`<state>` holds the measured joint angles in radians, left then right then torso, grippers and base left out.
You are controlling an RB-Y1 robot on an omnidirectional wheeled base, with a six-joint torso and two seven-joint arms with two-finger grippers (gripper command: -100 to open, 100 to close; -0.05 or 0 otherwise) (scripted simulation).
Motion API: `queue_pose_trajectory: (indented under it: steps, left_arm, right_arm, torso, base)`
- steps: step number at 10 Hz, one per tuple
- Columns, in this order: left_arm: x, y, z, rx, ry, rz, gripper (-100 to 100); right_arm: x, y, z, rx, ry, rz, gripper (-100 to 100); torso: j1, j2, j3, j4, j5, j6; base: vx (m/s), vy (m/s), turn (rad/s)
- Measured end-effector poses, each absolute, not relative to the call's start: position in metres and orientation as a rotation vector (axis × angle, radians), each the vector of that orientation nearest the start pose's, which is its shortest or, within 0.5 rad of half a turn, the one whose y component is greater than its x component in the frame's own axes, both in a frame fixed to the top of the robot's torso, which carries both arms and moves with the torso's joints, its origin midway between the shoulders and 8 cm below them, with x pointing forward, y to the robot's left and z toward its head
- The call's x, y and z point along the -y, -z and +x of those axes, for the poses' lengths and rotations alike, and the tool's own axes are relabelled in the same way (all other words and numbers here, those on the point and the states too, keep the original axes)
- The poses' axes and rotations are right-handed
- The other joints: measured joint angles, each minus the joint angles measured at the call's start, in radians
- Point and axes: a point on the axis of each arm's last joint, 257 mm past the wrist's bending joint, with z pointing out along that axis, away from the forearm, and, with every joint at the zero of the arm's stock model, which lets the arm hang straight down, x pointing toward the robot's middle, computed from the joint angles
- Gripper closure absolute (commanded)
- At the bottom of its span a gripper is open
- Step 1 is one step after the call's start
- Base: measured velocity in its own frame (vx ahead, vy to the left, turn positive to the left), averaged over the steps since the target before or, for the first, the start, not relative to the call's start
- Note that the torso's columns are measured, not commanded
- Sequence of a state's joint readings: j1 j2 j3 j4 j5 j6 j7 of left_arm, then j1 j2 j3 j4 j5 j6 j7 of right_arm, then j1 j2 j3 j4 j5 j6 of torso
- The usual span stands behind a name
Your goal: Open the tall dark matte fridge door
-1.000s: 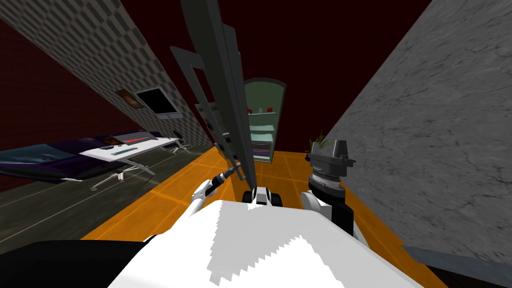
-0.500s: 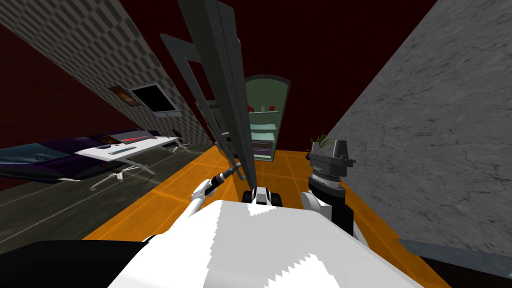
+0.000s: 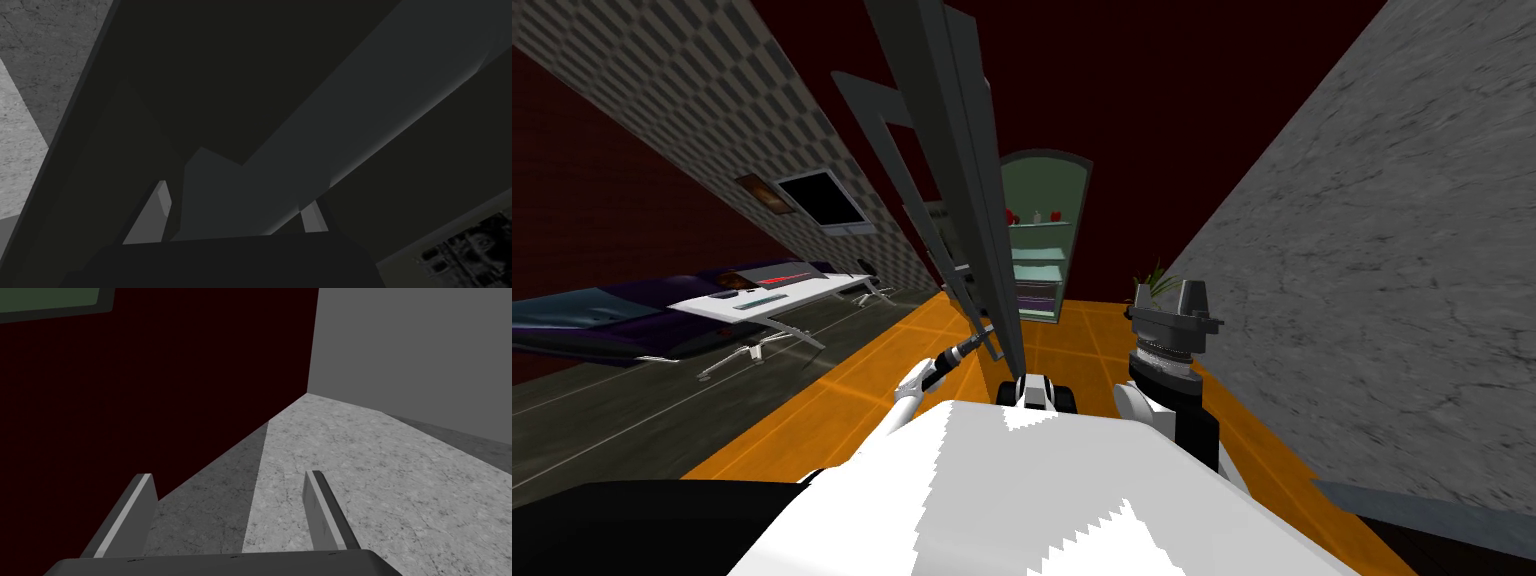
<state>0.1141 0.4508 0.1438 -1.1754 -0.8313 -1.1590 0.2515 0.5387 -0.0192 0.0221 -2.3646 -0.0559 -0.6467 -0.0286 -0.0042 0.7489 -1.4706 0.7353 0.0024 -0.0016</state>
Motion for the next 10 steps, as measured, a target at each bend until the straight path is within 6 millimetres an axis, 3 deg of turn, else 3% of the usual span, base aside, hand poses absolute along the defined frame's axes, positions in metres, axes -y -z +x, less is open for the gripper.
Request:
queue_pose_trajectory:
  steps: [3, 4, 5, 10]
  left_arm:
    - [-0.249, 0.286, 0.418, -1.618, 1.145, 0.005, 100]
    - [-0.246, 0.285, 0.426, -1.610, 1.140, -0.005, 100]
    - [-0.248, 0.283, 0.430, -1.601, 1.135, -0.013, -100]
    - [-0.268, 0.255, 0.443, -1.602, 1.142, -0.008, -100]
  right_arm:
    - [0.273, -0.074, 0.296, -0.449, -1.414, 0.530, 0]
    - [0.273, -0.074, 0.296, -0.449, -1.414, 0.530, 0]
    - [0.273, -0.074, 0.296, -0.449, -1.414, 0.531, 0]
    - [0.273, -0.074, 0.296, -0.449, -1.415, 0.531, 0]
  torso:
    - [0.013, -0.012, -0.006, 0.005, -0.001, 0.002]
    - [0.007, -0.014, -0.008, 0.006, -0.002, 0.003]
    - [-0.001, -0.015, -0.010, 0.005, -0.004, 0.002]
    - [0.004, -0.011, -0.005, 0.003, -0.002, 0.002]
  base:
    - [-0.132, 0.212, -0.181]
    - [-0.075, 0.089, -0.020]
    - [-0.037, 0.010, 0.033]
    - [-0.016, -0.055, 0.017]
